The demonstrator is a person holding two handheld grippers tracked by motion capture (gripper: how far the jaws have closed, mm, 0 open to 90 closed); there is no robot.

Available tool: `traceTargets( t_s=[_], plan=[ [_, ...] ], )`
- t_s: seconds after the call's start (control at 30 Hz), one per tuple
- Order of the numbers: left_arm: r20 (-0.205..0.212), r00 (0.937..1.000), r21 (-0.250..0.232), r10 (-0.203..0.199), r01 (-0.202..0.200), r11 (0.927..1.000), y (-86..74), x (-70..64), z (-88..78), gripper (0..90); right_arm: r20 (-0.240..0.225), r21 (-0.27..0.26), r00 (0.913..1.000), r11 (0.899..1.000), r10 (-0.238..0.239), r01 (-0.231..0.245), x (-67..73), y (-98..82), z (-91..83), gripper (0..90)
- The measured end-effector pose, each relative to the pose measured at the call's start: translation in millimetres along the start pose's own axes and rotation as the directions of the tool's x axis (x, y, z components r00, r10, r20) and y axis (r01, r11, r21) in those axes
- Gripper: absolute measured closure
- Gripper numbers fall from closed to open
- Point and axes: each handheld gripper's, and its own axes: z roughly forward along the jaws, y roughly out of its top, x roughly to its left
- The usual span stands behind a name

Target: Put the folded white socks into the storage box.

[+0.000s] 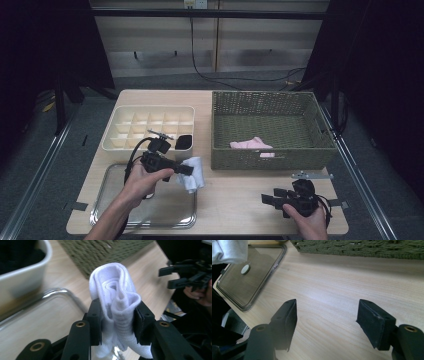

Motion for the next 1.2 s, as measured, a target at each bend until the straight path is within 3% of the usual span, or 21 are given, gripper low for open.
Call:
traceTargets(
  t_s=[0.27,0.3,0.33,0.47,0.53,0.57,0.6,0.63,0.67,0.77,0.9,1.2],
  plan=[
    [-0.042,0.999,-0.012,0.011,-0.012,0.9999,15.6,8.2,-25.0,64.0,-0.001,0.003,1.0,1.0,0.003,-0.003,-0.7,1.2,1.5,32.0],
    [-0.059,0.9982,-0.019,-0.008,0.007,0.9998,18.3,10.4,-28.1,64.0,-0.001,0.006,1.0,1.0,-0.002,0.002,-1.1,1.3,2.3,31.9],
    [-0.065,0.9979,-0.009,-0.002,0.001,1.0,19.9,12.7,-30.3,64.0,0.0,0.006,1.0,1.0,0.0,0.0,-1.1,1.3,2.4,31.9],
    [-0.073,0.9973,-0.014,-0.009,0.008,0.9999,23.1,17.5,-33.4,64.0,-0.001,0.004,1.0,1.0,0.002,-0.002,-1.1,1.4,1.7,31.9],
    [-0.075,0.9971,0.006,-0.011,0.011,0.9999,25.0,21.7,-32.6,64.0,0.0,0.005,1.0,1.0,0.005,-0.005,-1.9,2.4,1.1,31.2],
    [-0.093,0.9942,-0.016,-0.054,0.053,0.9985,26.7,22.0,-30.8,64.0,-0.003,0.001,1.0,1.0,0.005,-0.005,-2.3,2.8,0.6,30.9],
    [-0.093,0.9942,-0.016,-0.054,0.053,0.9985,26.7,22.0,-30.8,64.0,-0.003,0.001,1.0,1.0,0.005,-0.005,-2.3,2.8,0.6,30.9],
    [-0.104,0.9945,0.023,-0.012,0.014,0.9996,29.5,27.1,-35.1,64.0,0.001,-0.004,1.0,1.0,0.003,-0.003,-2.7,3.3,-0.9,30.8],
    [-0.104,0.9945,0.023,-0.012,0.014,0.9996,29.5,27.1,-35.1,64.0,0.001,-0.004,1.0,1.0,0.003,-0.003,-2.7,3.3,-0.9,30.8],
    [-0.115,0.9926,0.004,-0.039,0.04,0.9992,33.5,29.1,-39.1,64.0,0.002,-0.01,1.0,1.0,0.005,-0.005,-4.0,3.4,-2.6,30.4],
    [-0.152,0.988,0.02,-0.024,0.027,0.9994,42.2,34.3,-45.7,64.0,0.004,-0.012,1.0,1.0,0.006,-0.006,-5.4,3.0,-3.1,30.4],
    [-0.169,0.984,0.01,-0.057,0.059,0.9982,57.1,48.8,-55.8,64.0,0.005,-0.01,0.9999,1.0,0.012,-0.012,-5.6,2.8,-2.7,30.4]
  ],
)
